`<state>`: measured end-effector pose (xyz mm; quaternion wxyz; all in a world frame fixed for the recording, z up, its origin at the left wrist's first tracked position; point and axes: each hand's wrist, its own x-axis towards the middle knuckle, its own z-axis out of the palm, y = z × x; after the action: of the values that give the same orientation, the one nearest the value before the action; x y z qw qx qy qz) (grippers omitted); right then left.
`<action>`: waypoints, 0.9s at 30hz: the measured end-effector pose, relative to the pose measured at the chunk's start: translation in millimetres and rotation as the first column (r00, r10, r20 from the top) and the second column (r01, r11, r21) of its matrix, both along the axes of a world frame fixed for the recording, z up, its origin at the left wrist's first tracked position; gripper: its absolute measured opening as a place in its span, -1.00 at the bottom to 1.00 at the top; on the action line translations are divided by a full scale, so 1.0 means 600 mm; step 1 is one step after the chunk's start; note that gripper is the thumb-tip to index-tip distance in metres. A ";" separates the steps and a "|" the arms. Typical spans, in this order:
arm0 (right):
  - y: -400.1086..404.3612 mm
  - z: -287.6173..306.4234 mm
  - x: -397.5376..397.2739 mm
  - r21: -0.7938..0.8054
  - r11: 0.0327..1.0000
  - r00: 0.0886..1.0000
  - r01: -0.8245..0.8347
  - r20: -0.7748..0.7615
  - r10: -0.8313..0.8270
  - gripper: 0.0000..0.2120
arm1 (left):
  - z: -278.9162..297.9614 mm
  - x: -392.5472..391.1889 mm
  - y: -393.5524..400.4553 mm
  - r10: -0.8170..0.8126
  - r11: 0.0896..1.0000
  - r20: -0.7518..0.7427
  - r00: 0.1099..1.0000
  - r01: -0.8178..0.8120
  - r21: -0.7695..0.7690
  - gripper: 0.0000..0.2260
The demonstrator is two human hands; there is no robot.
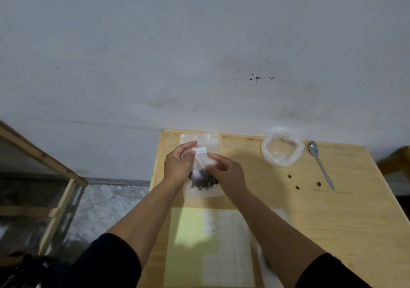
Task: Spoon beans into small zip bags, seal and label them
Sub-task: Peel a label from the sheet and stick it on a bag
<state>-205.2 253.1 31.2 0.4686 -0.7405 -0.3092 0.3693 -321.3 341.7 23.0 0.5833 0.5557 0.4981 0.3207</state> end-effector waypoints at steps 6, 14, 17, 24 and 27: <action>0.026 -0.047 0.028 -0.063 0.997 0.999 0.036 -0.030 -0.038 -0.73 | -0.030 0.029 0.032 0.002 1.000 -0.150 0.989 0.001 0.022 -0.75; 0.073 -0.087 0.037 -0.191 0.982 0.984 0.001 0.173 0.033 -0.72 | -0.087 0.030 0.022 -0.066 0.983 -0.512 0.857 0.144 0.113 -0.65; 0.073 -0.098 0.036 -0.258 0.965 0.929 -0.046 0.343 0.136 -0.72 | -0.094 0.028 0.017 -0.122 0.961 -0.573 0.810 0.242 0.137 -0.61; 0.054 -0.098 0.026 -0.395 0.896 0.648 -0.202 0.632 0.425 -0.61 | -0.092 0.023 -0.002 -0.146 0.898 -0.689 0.710 0.387 0.209 -0.60; 0.042 -0.092 0.026 -0.525 0.809 0.470 -0.264 0.663 0.583 -0.53 | -0.081 0.014 -0.010 -0.177 0.846 -0.751 0.636 0.489 0.214 -0.60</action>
<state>-189.7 278.2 -24.2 0.0295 -0.7920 -0.5908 0.1509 -312.8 335.9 -25.5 0.2709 0.8252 0.4918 0.0612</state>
